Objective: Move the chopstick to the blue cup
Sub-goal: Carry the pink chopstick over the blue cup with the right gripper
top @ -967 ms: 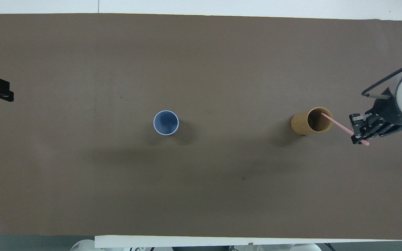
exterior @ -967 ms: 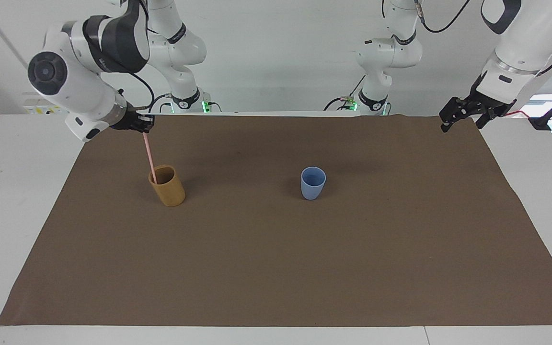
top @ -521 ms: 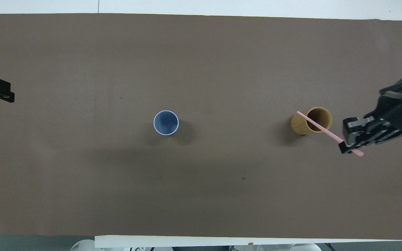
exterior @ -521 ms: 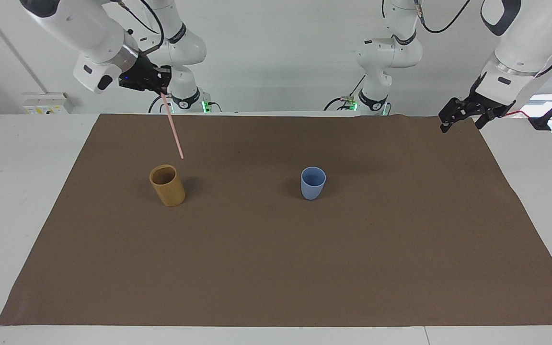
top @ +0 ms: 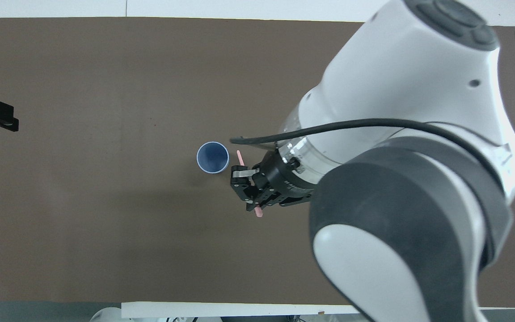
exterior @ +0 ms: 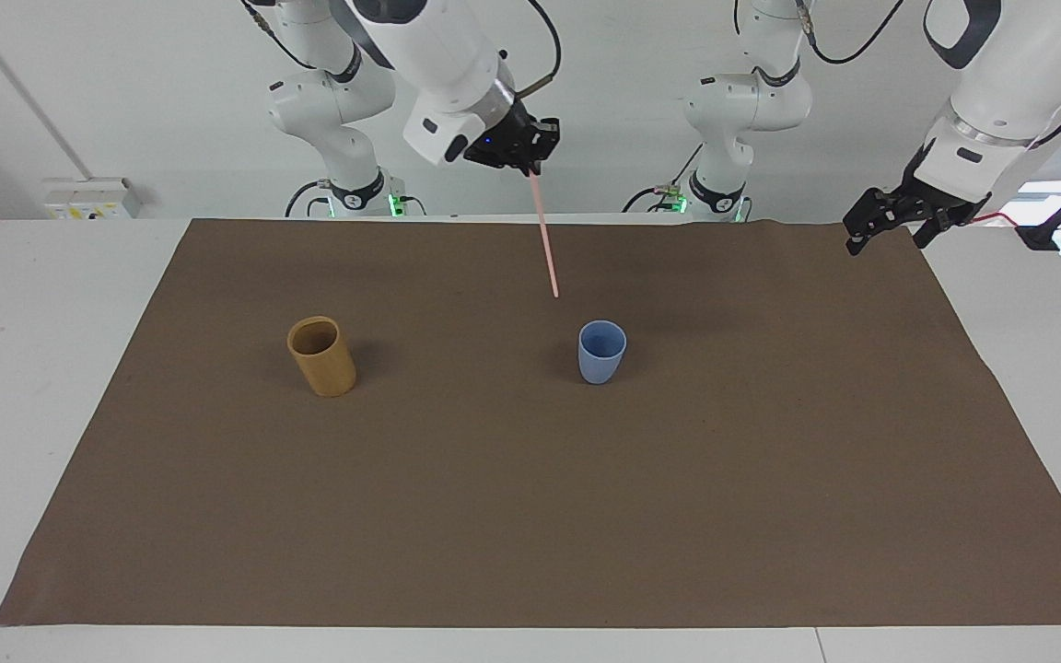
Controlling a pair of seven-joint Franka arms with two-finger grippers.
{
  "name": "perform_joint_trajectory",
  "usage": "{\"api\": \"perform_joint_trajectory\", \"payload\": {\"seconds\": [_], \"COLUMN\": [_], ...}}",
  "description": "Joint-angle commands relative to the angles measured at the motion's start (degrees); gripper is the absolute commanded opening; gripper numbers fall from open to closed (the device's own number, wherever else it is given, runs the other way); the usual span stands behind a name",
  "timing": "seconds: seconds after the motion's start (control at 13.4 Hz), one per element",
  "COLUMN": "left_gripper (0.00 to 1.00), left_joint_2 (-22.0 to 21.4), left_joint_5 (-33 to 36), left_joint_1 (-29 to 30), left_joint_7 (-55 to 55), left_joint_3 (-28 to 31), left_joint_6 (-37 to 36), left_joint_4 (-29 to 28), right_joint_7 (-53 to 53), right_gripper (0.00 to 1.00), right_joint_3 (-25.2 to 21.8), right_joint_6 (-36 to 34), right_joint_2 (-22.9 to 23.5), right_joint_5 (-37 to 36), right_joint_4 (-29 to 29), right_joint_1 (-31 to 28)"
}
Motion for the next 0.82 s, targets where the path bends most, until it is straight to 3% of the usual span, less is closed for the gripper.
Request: {"api": "perform_joint_trajectory", "payload": {"seconds": [0.0,0.22,0.74], "left_gripper": [1.00,1.00,1.00], "left_joint_2": [-0.2,-0.3,-0.2], "left_joint_5": [-0.5,-0.5,-0.5], "left_joint_1": [0.0,0.0,0.0], "left_joint_7": [1.0,1.0,1.0], "left_joint_3": [0.3,0.3,0.3], "left_joint_6": [-0.6,-0.6,-0.6], "left_joint_4": [-0.2,-0.2,-0.2], "right_joint_7": [2.9,3.7,3.7], "right_gripper": [0.00,0.00,0.00], "right_joint_3": [-0.4,-0.4,-0.4], "right_joint_6": [7.2,12.7,17.9], "right_joint_2": [-0.7,0.4,-0.7], "right_joint_5": [1.8,2.2,3.8], "right_joint_4": [-6.3,-9.2,-15.7], "right_joint_1": [3.2,4.7,4.9]}}
